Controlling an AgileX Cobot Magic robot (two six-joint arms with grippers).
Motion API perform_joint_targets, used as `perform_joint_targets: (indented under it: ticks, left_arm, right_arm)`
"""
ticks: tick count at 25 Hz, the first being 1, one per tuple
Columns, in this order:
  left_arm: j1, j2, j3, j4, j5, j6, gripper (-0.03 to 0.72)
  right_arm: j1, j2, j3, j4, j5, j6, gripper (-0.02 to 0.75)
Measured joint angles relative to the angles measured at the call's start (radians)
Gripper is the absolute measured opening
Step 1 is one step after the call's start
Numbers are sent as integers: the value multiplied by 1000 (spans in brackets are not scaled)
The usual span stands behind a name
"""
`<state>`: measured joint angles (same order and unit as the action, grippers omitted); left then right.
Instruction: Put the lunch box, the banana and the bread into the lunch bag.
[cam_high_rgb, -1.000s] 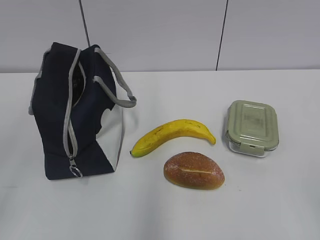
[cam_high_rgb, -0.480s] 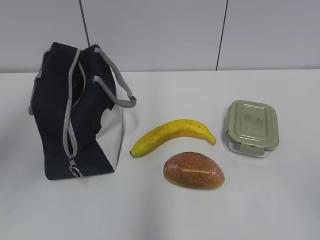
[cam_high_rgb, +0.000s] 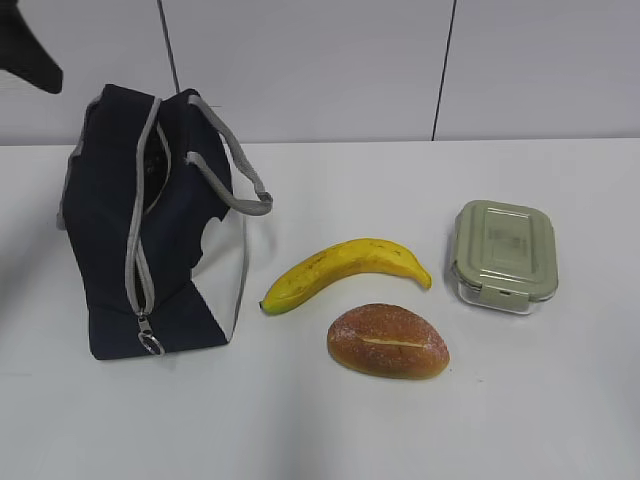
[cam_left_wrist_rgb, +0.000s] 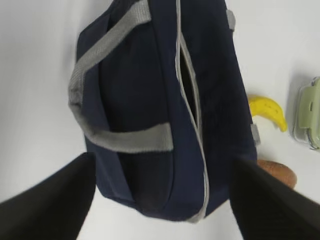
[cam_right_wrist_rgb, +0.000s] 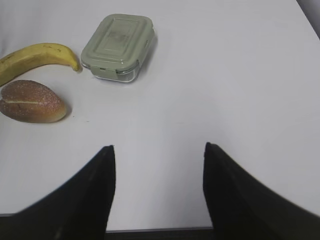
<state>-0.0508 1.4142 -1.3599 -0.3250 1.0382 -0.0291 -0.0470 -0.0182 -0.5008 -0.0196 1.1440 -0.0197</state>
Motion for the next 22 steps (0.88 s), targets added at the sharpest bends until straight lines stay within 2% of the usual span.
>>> perform_joint_targets:
  ticks: [6, 14, 19, 22]
  left_arm:
    - [0, 181, -126, -70, -9, 52, 538]
    - [0, 315, -162, -75, -18, 68, 484]
    - [0, 338, -162, -75, -42, 81, 409]
    - [0, 338, -163, -76, -50, 81, 314]
  right_arm:
    - [0, 0, 0, 0, -2, 0, 417]
    - [0, 0, 0, 0, -2, 0, 417]
    - [0, 0, 0, 0, -2, 0, 417]
    - [0, 0, 0, 0, -2, 0, 417]
